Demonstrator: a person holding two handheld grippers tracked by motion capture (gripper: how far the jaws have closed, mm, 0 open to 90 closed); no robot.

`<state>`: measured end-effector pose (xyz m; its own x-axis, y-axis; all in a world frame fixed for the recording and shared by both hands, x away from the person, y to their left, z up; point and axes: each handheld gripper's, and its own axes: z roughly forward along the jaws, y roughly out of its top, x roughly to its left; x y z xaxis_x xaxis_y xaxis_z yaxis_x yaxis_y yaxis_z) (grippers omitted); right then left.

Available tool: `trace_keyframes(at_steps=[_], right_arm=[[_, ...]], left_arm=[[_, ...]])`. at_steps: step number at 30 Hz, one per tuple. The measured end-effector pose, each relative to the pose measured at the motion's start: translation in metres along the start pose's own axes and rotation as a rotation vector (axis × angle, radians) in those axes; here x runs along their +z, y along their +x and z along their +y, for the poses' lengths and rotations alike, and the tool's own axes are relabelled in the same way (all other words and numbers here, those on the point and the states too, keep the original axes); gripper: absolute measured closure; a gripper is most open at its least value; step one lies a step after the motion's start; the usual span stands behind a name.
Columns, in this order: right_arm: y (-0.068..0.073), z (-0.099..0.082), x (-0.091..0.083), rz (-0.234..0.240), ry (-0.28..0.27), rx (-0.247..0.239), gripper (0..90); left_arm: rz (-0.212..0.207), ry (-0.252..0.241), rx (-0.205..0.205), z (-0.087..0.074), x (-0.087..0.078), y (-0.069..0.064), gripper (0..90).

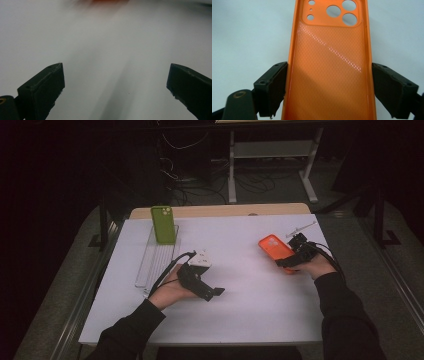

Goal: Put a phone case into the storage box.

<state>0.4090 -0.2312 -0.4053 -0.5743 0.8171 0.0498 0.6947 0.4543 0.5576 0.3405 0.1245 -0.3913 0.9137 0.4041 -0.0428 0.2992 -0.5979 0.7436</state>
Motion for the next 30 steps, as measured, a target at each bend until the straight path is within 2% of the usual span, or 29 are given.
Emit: trace_keyframes(at_steps=[2,4,5,7,9,10,11,13,15,17,18,20,24,27,30], right_arm=[[0.004,0.001,-0.003,0.020,-0.004,-0.036,15.7],[0.010,0.002,-0.006,0.038,-0.015,-0.086,15.7],[0.014,0.002,-0.008,0.056,-0.014,-0.096,15.7],[0.019,0.003,-0.010,0.078,-0.019,-0.137,15.7],[0.024,0.004,-0.012,0.105,-0.018,-0.161,15.7],[0.027,0.005,-0.013,0.118,-0.020,-0.176,15.7],[0.030,0.006,-0.014,0.128,-0.017,-0.184,15.7],[0.034,0.006,-0.013,0.152,-0.013,-0.211,15.7],[0.041,0.008,-0.013,0.174,-0.002,-0.248,15.7],[0.050,0.010,-0.012,0.202,0.016,-0.287,15.7],[0.054,0.011,-0.011,0.201,0.020,-0.325,15.7],[0.062,0.014,-0.010,0.210,0.022,-0.363,15.7],[0.079,0.018,-0.009,0.252,0.024,-0.432,15.6],[0.092,0.019,-0.008,0.280,0.035,-0.489,15.7],[0.105,0.020,-0.007,0.303,0.045,-0.545,15.6]], left_arm=[[0.000,0.007,0.021,0.003,-0.003,0.003,0.9],[-0.005,-0.003,0.016,0.005,-0.003,0.004,0.9],[-0.015,0.013,0.034,0.006,-0.005,0.005,0.9],[-0.017,0.023,0.045,0.009,-0.006,0.009,0.9],[-0.030,0.023,0.055,0.011,-0.007,0.012,0.9],[-0.033,0.034,0.073,0.012,-0.008,0.015,0.9],[-0.033,0.017,0.064,0.013,-0.008,0.015,0.9],[-0.040,0.022,0.076,0.014,-0.008,0.017,0.9],[-0.044,0.025,0.098,0.015,-0.009,0.019,0.8],[-0.046,0.021,0.112,0.016,-0.010,0.019,0.9],[-0.052,0.012,0.124,0.016,-0.011,0.019,0.8],[-0.073,0.003,0.131,0.015,-0.011,0.017,0.8],[-0.094,0.032,0.184,0.013,-0.010,0.012,0.8],[-0.098,0.036,0.206,0.013,-0.009,0.010,0.8],[-0.109,0.032,0.203,0.012,-0.011,0.010,0.8]])
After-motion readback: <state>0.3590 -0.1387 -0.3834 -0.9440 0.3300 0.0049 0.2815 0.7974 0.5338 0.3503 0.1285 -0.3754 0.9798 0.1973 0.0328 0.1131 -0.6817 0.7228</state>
